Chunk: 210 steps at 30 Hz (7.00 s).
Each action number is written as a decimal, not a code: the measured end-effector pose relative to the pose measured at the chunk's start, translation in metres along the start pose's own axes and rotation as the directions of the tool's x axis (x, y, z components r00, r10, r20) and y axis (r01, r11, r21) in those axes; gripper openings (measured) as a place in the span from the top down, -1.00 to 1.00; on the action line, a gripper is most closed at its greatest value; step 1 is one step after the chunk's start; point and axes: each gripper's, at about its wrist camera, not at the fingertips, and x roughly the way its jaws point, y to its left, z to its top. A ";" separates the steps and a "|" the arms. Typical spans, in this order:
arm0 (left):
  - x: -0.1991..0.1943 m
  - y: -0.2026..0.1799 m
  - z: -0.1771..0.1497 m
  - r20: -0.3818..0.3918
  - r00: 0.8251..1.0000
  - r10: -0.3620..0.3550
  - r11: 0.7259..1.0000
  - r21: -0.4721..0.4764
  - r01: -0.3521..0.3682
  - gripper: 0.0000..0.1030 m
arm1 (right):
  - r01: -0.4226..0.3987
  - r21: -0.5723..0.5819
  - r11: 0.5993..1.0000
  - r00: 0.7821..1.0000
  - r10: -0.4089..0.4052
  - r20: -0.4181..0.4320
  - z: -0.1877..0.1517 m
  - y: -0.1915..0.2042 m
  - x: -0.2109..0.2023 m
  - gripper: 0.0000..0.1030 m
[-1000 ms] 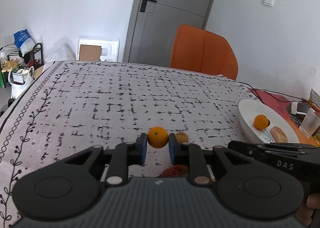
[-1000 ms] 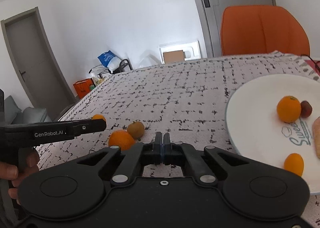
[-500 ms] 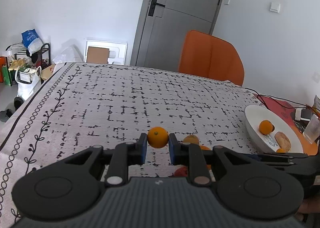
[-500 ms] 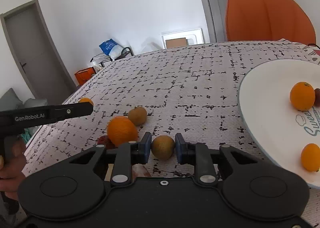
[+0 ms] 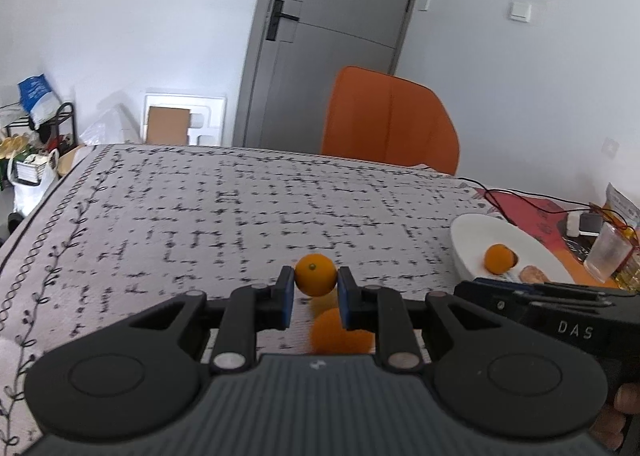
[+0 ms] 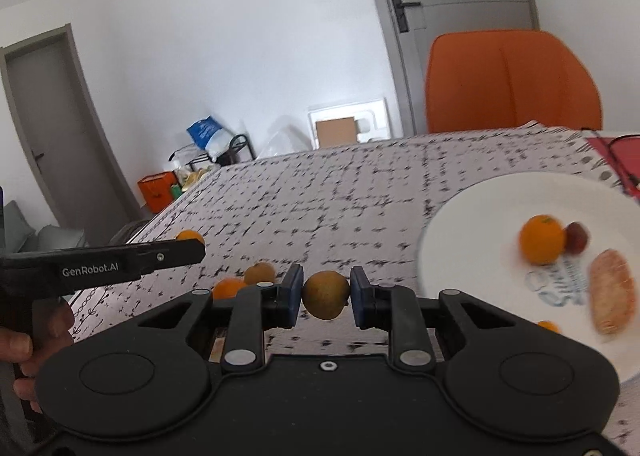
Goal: Organize fruits
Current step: 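Carry the kiwi onto the white plate with the right gripper while the left gripper places the orange there, then move both open grippers back to the remaining fruit on the table, then grasp the peeled pomelo segment with the right gripper while the left gripper grasps a red plum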
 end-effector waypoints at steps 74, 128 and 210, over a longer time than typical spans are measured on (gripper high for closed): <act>-0.005 -0.068 0.010 0.037 0.998 0.058 0.985 0.158 -0.063 -0.79 | 0.136 0.148 0.980 0.976 -0.158 0.149 -0.018 -0.080 -0.074 -0.98; -0.057 0.054 -0.039 0.021 0.980 0.199 0.978 -0.067 -0.197 -0.75 | -0.160 -0.136 0.978 0.982 0.144 -0.124 -0.035 0.043 0.006 -0.28; -0.007 -0.024 -0.016 -0.007 1.000 0.007 0.997 0.075 -0.006 0.57 | 0.030 -0.068 0.997 0.998 -0.026 0.060 -0.013 -0.022 -0.040 0.28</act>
